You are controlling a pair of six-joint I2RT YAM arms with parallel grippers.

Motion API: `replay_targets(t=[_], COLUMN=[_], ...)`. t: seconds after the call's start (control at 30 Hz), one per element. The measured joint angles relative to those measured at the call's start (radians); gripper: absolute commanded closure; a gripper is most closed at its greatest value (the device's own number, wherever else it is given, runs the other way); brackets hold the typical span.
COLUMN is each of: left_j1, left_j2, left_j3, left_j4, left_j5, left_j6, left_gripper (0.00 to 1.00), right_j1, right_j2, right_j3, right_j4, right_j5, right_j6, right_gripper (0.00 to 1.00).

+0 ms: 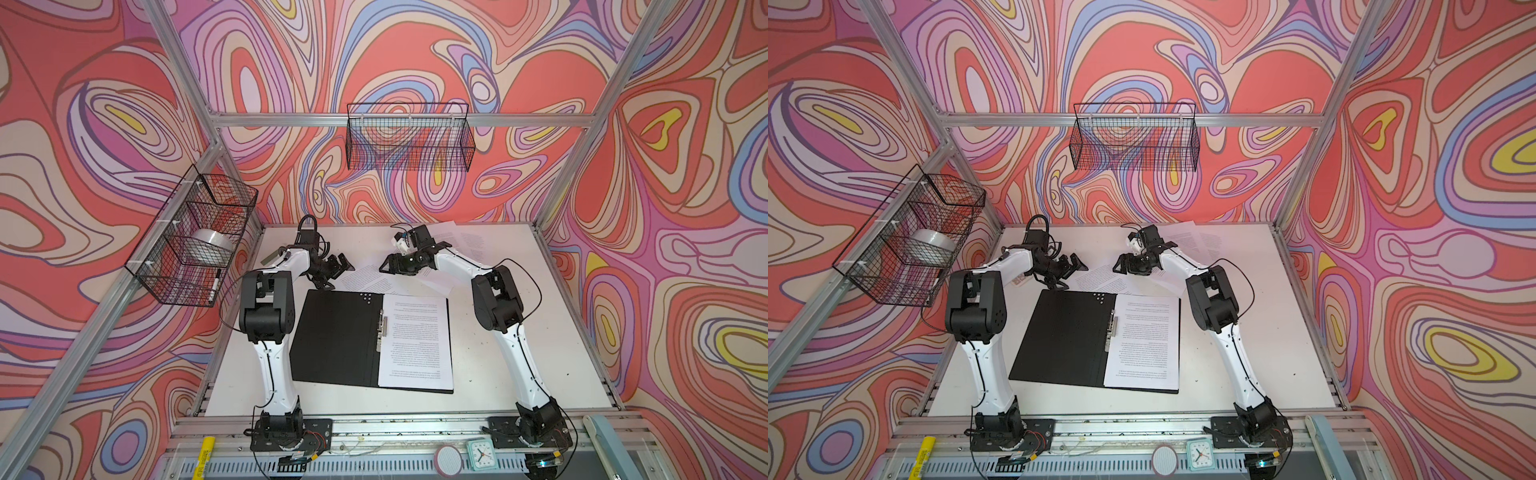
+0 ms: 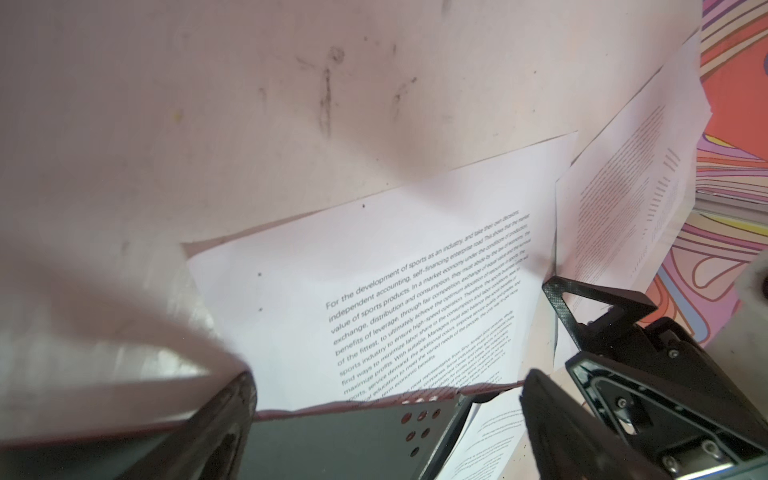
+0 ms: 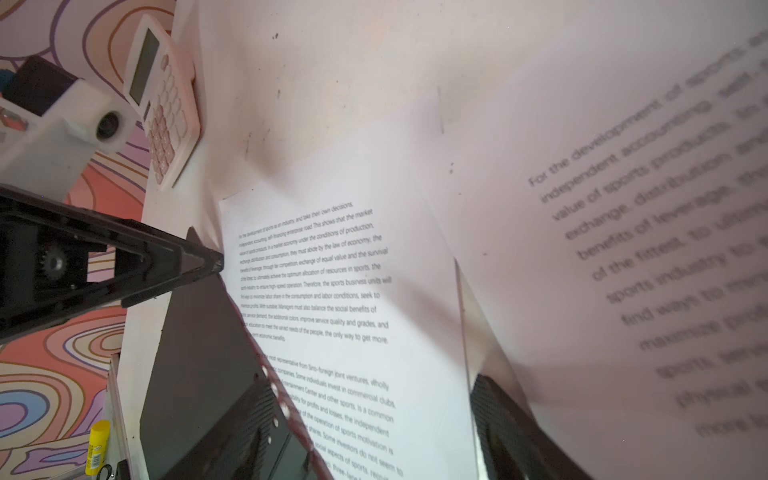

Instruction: Put the files into the folder

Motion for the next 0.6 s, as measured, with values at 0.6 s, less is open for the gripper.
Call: replay_targets(t=[0.6], left_j1=[-0.031], left_j2=[0.042], left_j3=[0.061], left_j4=[-0.008], left_j5=[0.009], left_j6=[0.000], left_gripper=[0.01], right_j1=[-0.011], right_j2=[0.068], right_j3=[0.070], right_j4=[0.014], right_j5=[-0.204], right_j6=[0.007], right_gripper=[0.16])
